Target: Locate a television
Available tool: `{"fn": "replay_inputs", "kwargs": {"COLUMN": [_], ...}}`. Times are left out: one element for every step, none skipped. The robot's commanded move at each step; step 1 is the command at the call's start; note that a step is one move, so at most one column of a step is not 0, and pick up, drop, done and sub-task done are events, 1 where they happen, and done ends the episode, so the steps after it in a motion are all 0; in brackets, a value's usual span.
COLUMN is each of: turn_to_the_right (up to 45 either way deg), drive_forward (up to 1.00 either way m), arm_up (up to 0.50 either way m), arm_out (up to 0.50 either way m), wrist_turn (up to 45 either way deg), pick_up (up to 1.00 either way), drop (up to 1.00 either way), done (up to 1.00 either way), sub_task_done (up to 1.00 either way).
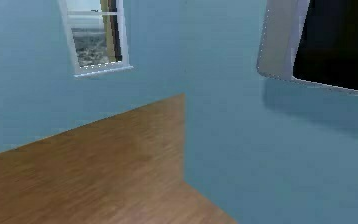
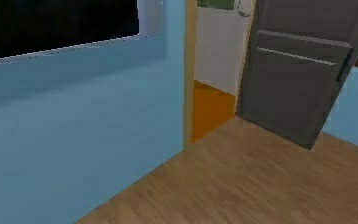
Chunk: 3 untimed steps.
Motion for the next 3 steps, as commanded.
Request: {"fn": "replay_inputs", "kwargs": {"turn_to_the_right": [-24.0, 0.0, -3.0], "drive_forward": [0.0, 1.0, 0.0], "arm_up": [0.0, 0.0, 0.0], "arm_out": [0.0, 0.0, 0.0], "wrist_turn": [0.0, 0.0, 0.0], "pick_up": [0.0, 0.0, 0.0], "drop": [0.0, 0.0, 0.0], "done": [0.0, 0.0, 0.0], "sub_task_done": [0.0, 0.0, 0.0]}}
